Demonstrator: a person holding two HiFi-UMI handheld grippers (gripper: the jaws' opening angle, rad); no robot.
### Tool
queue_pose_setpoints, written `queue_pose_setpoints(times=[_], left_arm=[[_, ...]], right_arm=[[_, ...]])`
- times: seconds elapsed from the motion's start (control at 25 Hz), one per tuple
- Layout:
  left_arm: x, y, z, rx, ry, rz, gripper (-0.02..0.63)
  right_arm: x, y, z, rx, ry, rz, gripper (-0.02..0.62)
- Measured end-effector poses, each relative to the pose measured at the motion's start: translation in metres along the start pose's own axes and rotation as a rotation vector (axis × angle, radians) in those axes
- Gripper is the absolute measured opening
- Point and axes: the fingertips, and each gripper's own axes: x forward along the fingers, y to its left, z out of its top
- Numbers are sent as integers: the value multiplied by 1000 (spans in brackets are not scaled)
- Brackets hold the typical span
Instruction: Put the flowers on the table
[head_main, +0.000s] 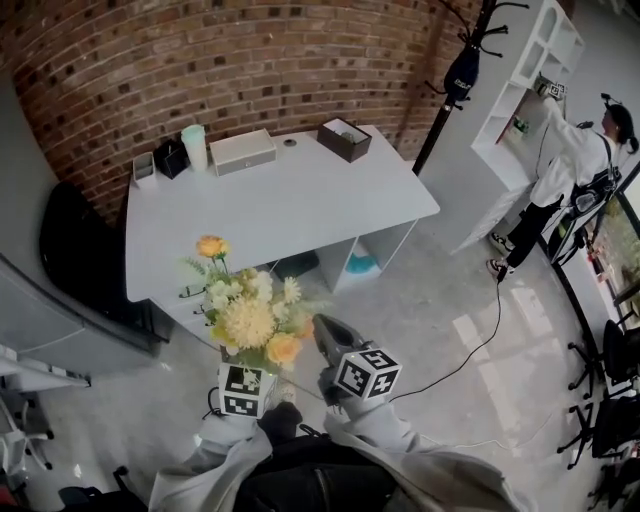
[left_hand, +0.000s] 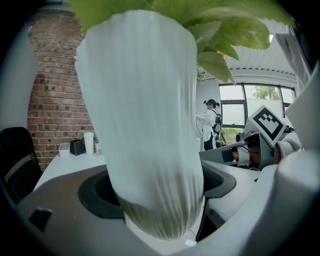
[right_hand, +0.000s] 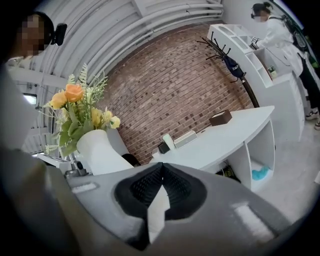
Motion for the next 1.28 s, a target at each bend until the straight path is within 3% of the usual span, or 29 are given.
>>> queue_pose_setpoints(times=[0.4,1.28], left_arm=[[72,54,12,20,-27,-66,453],[91,73,4,7,-22,-112,453]], right_arm=[[73,-34,20,-10,-19,-28,0],[98,-40,19,-55,-38,-49,0]])
